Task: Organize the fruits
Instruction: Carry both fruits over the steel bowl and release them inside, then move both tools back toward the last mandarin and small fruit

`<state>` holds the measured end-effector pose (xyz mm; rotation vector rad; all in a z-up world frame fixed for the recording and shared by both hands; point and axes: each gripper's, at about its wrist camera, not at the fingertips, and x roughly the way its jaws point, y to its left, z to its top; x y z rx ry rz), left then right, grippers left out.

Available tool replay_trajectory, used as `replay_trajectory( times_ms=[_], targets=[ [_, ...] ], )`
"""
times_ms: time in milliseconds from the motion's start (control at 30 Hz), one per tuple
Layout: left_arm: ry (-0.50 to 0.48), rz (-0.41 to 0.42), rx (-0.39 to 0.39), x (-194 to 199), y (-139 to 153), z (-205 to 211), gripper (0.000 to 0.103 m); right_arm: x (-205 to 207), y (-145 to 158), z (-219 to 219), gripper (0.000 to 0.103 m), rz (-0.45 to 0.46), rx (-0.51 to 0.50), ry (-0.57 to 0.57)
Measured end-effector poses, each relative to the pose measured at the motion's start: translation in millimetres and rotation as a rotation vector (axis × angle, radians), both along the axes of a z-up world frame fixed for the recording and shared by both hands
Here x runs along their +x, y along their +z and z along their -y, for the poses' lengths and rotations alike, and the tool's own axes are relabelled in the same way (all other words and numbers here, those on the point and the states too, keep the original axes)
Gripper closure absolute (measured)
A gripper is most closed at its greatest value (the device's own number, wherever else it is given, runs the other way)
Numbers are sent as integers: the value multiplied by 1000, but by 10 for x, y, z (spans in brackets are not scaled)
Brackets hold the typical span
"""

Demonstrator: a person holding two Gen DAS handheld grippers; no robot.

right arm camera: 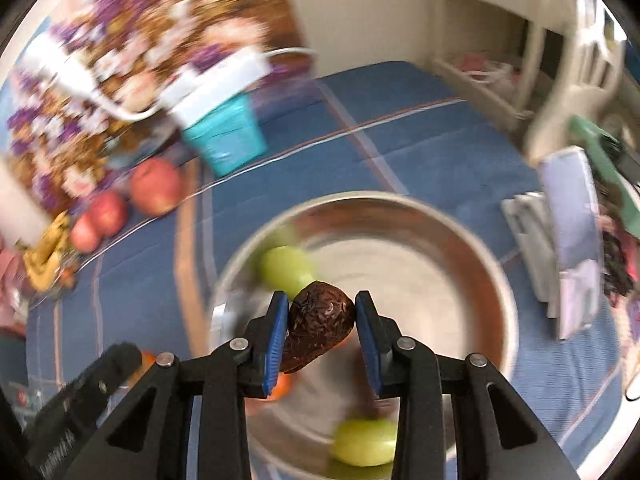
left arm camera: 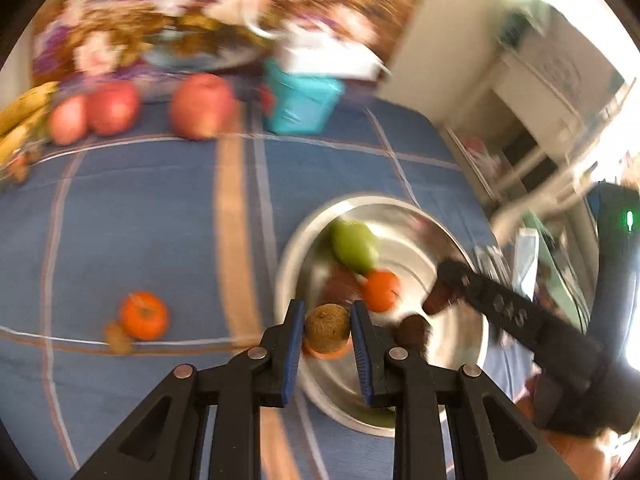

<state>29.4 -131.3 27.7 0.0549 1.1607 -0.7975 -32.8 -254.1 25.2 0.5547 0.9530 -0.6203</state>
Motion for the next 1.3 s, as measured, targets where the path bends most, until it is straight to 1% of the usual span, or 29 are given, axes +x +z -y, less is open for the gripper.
replay_trajectory(
  times_ms=[133,233,367,500,633,733,767,833,867,900,933,967,1000,1067,1133,1167,1233,1267,1300],
  targets=[
    [-60,-10,35,-164,-94,204,77,-165,-27,186,67,-14,-3,-60],
    [-79,-17,47,-230,-122,274,77,-231,-48,261,67,-24,-3,-87],
    [-88,-27,58,-240,-158,295,75,-235,-58,284,67,-25,6,-93],
    [-78,-44,59,-224,-197,290,70,-206,-62,257,66,-24,7,-82],
    [-55,-55,54,-171,-202,212,70,-211,-50,226,64,-25,7,-75],
    [-3,-64,49,-64,-198,51,70,-199,-46,199,61,-26,9,-64],
    [15,-65,53,-24,-200,-5,67,-191,-42,178,61,-28,7,-58],
    [75,-62,72,88,-210,-157,48,-172,-38,145,60,-31,5,-48],
    [108,-57,83,142,-215,-231,33,-160,-39,125,52,-34,3,-41],
    [157,-51,93,218,-217,-346,26,-147,-42,103,39,-38,3,-34],
    [186,-50,102,269,-224,-420,24,-138,-43,84,34,-38,5,-29],
    [222,-53,116,334,-235,-514,19,-130,-44,68,32,-34,9,-26],
    [262,-60,135,401,-259,-616,11,-116,-49,51,32,-32,15,-20],
    [321,-63,157,492,-295,-787,6,-85,-60,13,29,-36,20,-3],
    [378,-59,167,583,-298,-968,5,-59,-69,-26,22,-42,19,8],
    [400,-53,170,612,-291,-1038,1,-46,-69,-46,20,-43,15,13],
    [454,-30,175,677,-260,-1221,0,-17,-65,-84,20,-47,9,26],
    [475,-19,181,698,-246,-1290,0,-1,-66,-108,17,-49,5,30],
    [500,-6,190,715,-228,-1361,0,21,-67,-141,9,-50,-2,37]
  ],
)
